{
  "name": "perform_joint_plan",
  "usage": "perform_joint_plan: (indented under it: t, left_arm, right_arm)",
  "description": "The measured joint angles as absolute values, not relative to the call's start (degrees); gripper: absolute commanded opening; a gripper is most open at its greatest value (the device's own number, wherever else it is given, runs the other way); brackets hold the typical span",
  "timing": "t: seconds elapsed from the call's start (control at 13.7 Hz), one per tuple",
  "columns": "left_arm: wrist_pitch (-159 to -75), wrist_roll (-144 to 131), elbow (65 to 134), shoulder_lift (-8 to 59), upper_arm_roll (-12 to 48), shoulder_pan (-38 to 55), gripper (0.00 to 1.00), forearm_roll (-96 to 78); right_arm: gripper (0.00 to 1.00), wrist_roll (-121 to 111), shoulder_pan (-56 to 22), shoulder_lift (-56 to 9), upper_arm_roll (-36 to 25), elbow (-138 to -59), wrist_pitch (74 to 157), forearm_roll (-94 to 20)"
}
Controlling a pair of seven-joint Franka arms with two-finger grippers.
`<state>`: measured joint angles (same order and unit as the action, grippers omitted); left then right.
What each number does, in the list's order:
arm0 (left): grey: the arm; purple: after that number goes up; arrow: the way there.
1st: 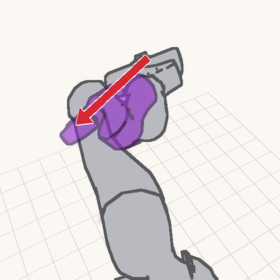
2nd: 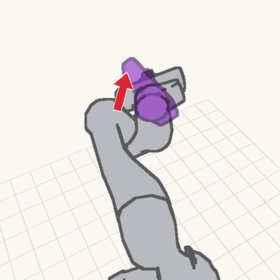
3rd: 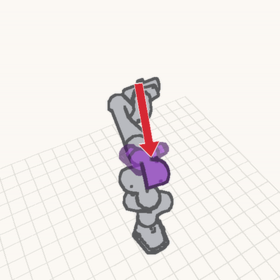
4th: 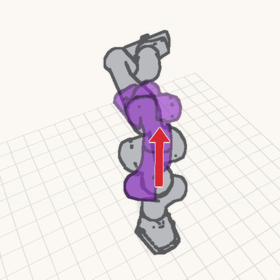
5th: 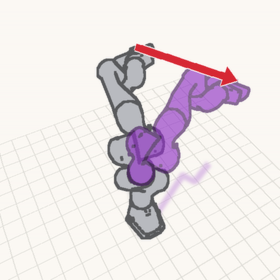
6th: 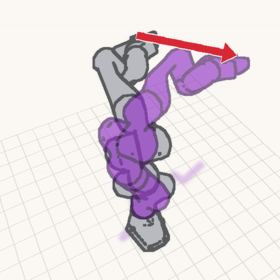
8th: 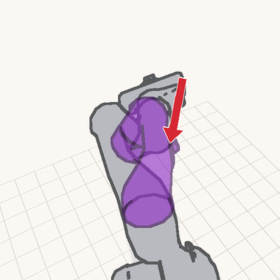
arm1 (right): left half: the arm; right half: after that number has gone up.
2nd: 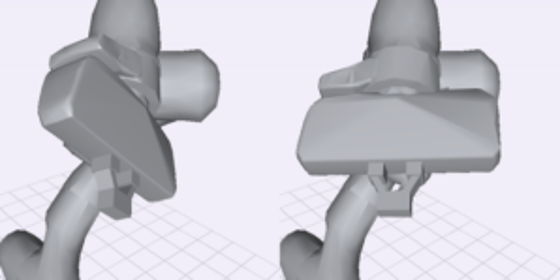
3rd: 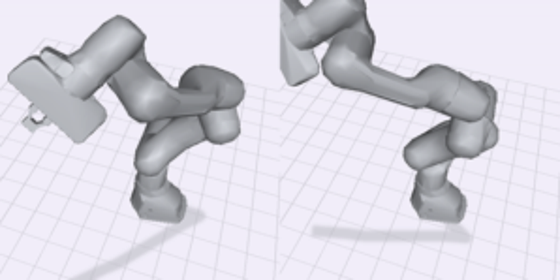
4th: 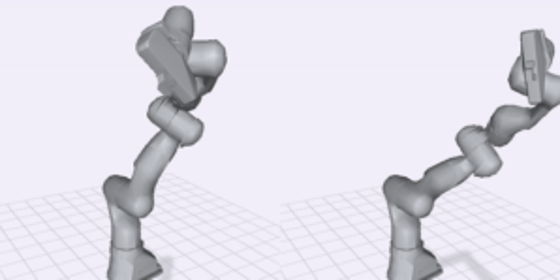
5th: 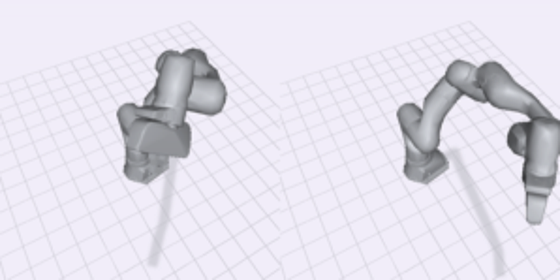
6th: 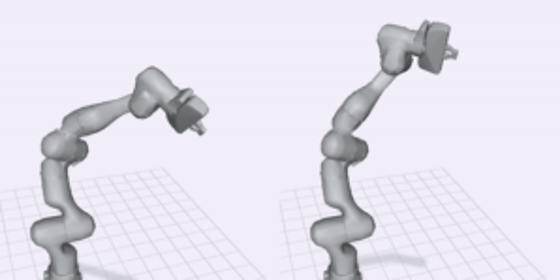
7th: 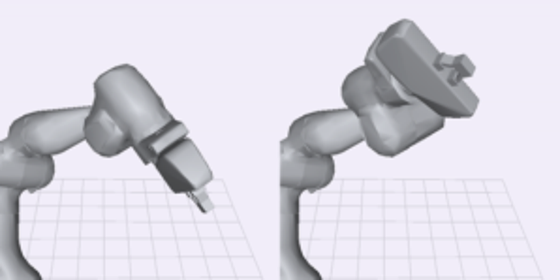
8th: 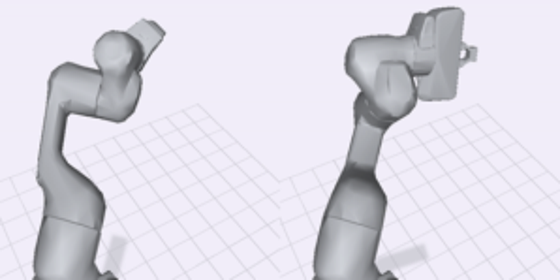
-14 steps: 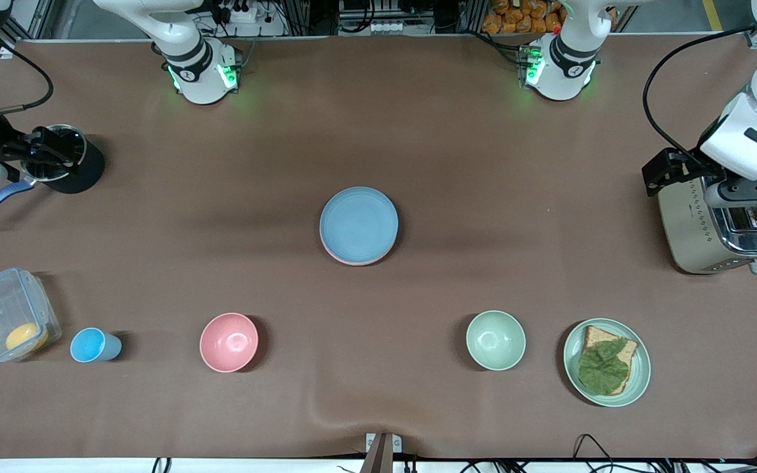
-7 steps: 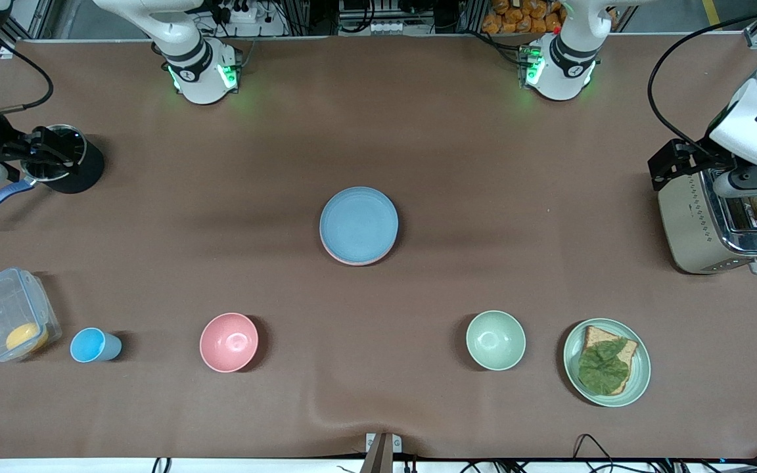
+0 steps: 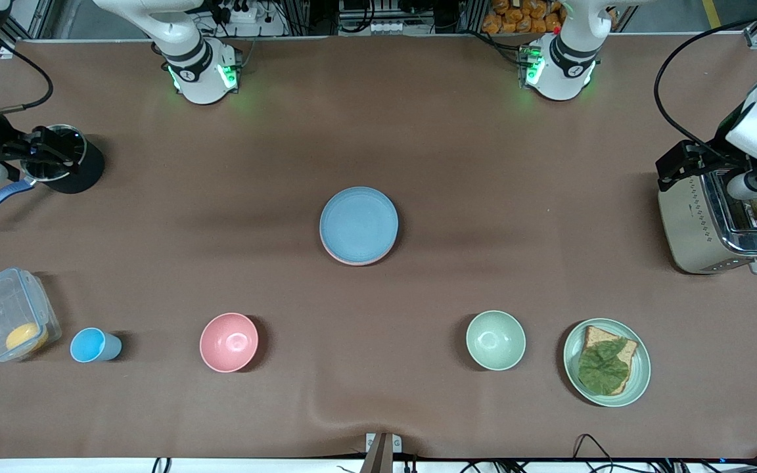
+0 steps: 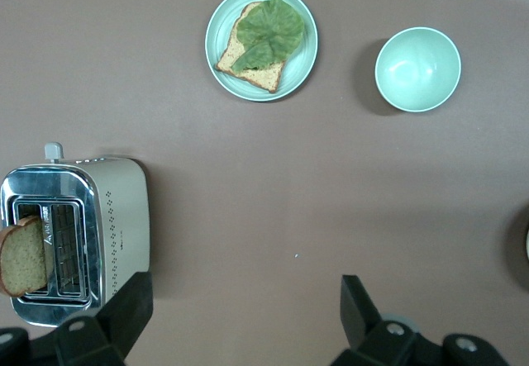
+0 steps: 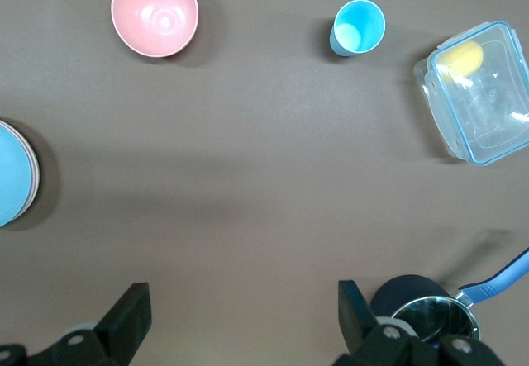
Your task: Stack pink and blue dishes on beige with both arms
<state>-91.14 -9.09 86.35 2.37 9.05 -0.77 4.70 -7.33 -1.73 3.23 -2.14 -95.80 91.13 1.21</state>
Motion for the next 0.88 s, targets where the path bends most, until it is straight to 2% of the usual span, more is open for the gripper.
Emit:
perform_joint_plan:
  t: [0.88]
  left_arm:
    - [-88.07,-9.09,86.21,2.18,9.15,-0.53,1.0,2.44]
  right_arm:
    - [1.0,-7.5,-1.74,3.22,-2.14,-95.8,90.68,1.21]
